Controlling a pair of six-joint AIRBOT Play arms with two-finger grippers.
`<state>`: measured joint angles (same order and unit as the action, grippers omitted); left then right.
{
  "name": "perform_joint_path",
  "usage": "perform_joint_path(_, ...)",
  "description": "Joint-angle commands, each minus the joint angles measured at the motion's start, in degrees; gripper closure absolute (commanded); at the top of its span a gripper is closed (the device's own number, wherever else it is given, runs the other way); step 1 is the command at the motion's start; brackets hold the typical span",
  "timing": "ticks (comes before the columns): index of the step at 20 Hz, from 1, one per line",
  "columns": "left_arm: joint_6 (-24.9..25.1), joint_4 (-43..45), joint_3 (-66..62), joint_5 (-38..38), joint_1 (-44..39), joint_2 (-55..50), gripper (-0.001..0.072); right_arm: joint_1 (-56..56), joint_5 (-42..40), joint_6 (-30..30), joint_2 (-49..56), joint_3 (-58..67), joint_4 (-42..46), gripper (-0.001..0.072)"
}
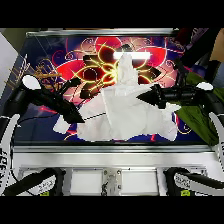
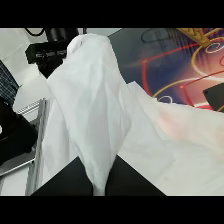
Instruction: Fold the clothes and pants, and hang the long-sleeved shirts on hangers.
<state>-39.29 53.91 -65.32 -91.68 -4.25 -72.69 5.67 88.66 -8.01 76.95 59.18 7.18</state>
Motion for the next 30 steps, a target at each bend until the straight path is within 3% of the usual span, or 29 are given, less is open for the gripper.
perform_joint_path(1,-0.4,-0.1,0.0,0.0,0.7,0.1,0.0255,0.0,-0.4,-1.1,0.0,0.0,2.8,0.0709)
perform_joint_path(7,-7.9,-0.2,0.0,2.2,11.0,1.3,0.0255,0.0,-2.3,-2.4,-0.1,0.1,3.6,0.0709)
perform_joint_path(10,-8.9,0.0,0.0,6.0,17.4,6.0,0.0256,0.1,-4.0,-2.5,-0.1,0.1,2.5,0.0709)
perform_joint_path(12,-14.5,0.0,0.0,8.4,20.3,9.9,0.0256,0.1,-4.6,-2.5,-0.5,0.1,-1.4,0.0709)
perform_joint_path(14,-17.0,0.0,0.1,8.4,20.3,13.6,0.0257,0.1,-7.1,-2.5,-1.8,0.1,-3.4,0.0709)
perform_joint_path(17,-20.7,0.1,3.5,14.3,13.8,18.9,0.0258,0.1,-11.9,-2.7,-4.8,0.1,-3.6,0.0709)
perform_joint_path(21,-26.8,0.1,15.6,28.3,-2.9,24.8,0.0255,0.1,-16.1,-3.0,-9.0,0.1,-3.5,0.0709)
perform_joint_path(25,-27.2,0.5,21.2,37.0,-19.0,23.9,0.0255,0.1,-16.7,-4.5,-10.4,0.1,-3.5,0.0709)
perform_joint_path(30,-27.3,2.5,21.1,44.3,-23.6,17.9,0.0256,0.0,-16.7,-5.6,-10.5,0.1,-3.5,0.0709)
